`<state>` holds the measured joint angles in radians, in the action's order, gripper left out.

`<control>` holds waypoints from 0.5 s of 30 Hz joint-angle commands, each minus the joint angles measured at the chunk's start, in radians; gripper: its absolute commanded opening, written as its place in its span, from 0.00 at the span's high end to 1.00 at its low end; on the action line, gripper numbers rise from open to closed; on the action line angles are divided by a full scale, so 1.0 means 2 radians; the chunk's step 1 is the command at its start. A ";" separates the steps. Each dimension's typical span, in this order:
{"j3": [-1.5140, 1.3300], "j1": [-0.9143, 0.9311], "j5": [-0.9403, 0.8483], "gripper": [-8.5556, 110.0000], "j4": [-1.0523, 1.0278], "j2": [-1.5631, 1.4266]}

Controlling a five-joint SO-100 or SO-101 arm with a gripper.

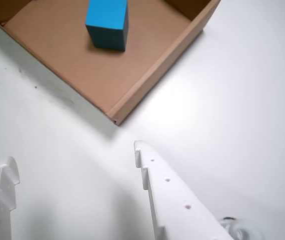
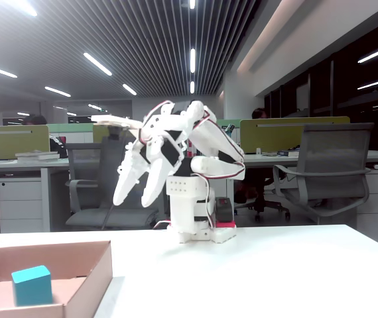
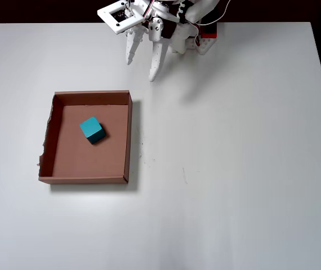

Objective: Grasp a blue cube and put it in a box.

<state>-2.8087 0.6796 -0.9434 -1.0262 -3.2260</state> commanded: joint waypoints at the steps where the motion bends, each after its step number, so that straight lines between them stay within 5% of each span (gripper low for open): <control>1: -0.005 -0.008 -0.005 0.68 0.012 0.002; 15: 0.008 -0.163 0.001 0.69 -0.057 0.030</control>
<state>-2.8164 0.3942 -0.9449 -1.1367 -3.1646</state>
